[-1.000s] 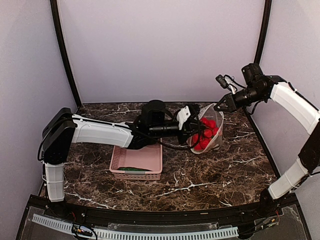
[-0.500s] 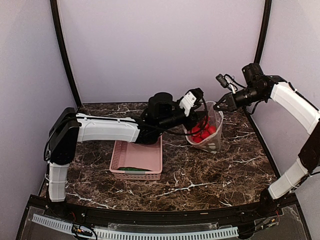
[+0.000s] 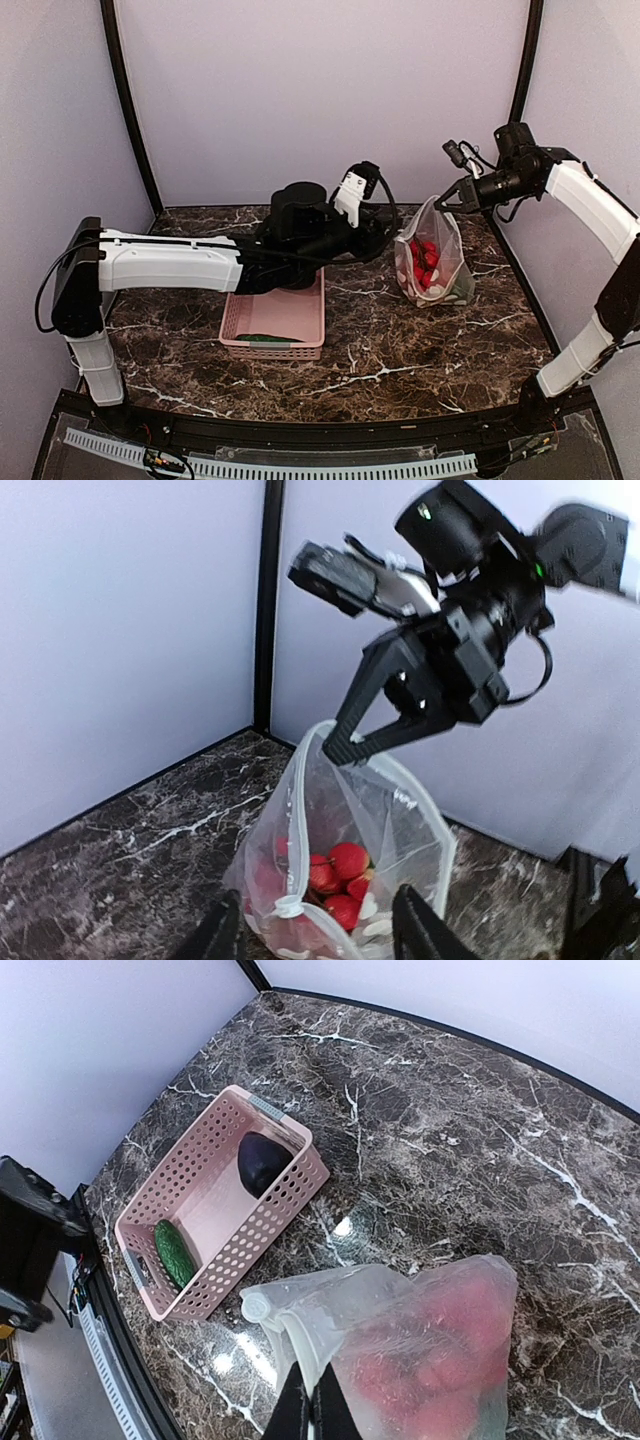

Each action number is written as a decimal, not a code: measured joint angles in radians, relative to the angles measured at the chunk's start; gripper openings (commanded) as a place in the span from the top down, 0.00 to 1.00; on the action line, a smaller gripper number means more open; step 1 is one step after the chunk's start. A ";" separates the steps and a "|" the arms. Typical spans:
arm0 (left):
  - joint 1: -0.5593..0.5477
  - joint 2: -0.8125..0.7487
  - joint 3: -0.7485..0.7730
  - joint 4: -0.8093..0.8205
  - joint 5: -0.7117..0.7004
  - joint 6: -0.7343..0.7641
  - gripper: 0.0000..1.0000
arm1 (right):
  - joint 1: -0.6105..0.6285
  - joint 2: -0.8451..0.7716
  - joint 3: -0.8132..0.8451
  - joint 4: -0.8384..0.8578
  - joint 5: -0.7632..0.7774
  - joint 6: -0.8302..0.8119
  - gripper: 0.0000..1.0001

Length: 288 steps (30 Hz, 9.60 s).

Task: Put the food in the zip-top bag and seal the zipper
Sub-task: Place the fake fruit in the zipper food storage bag, then adjust the zipper food storage bag, then pick up the fake vegetable from the bin, then place the fake vegetable in the zipper food storage bag.

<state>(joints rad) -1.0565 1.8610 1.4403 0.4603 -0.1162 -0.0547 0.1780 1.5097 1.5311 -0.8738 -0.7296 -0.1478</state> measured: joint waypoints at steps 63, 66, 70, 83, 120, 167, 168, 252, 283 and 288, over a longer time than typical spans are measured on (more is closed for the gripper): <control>0.028 0.312 0.328 -0.202 0.141 -0.563 0.57 | -0.038 0.026 0.052 0.065 0.308 -0.012 1.00; 0.076 0.312 0.326 -0.217 0.219 -0.582 0.52 | -0.038 0.021 0.032 0.086 0.278 -0.008 1.00; 0.136 0.246 0.202 -0.229 0.311 -0.558 0.49 | -0.038 0.017 -0.041 0.132 0.244 -0.008 1.00; 0.127 -0.184 0.031 -0.840 0.370 -0.009 0.51 | -0.043 -0.037 -0.171 0.231 0.129 -0.023 1.00; 0.144 0.016 -0.032 -1.417 0.147 0.443 0.56 | -0.043 -0.130 -0.275 0.277 0.053 -0.023 1.00; 0.239 -0.218 -0.002 -1.324 0.083 0.319 0.70 | -0.048 -0.170 -0.314 0.306 0.076 -0.027 1.00; 0.240 -0.241 0.004 -1.314 0.104 0.309 0.70 | -0.048 -0.170 -0.314 0.306 0.076 -0.026 1.00; -0.049 0.138 -0.158 0.440 0.085 0.058 0.84 | 0.167 0.098 0.048 0.057 0.046 -0.006 1.00; -0.059 -0.097 -0.138 0.154 0.232 -0.278 0.86 | 0.166 0.103 0.169 0.082 0.324 -0.058 1.00; -0.059 -0.100 -0.181 0.036 0.258 -0.329 0.87 | 0.162 0.101 0.222 0.174 0.450 -0.084 1.00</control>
<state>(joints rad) -1.1156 1.7611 1.2591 0.4965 0.1417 -0.3836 0.3397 1.6104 1.7531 -0.7002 -0.2798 -0.2321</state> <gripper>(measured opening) 0.323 0.005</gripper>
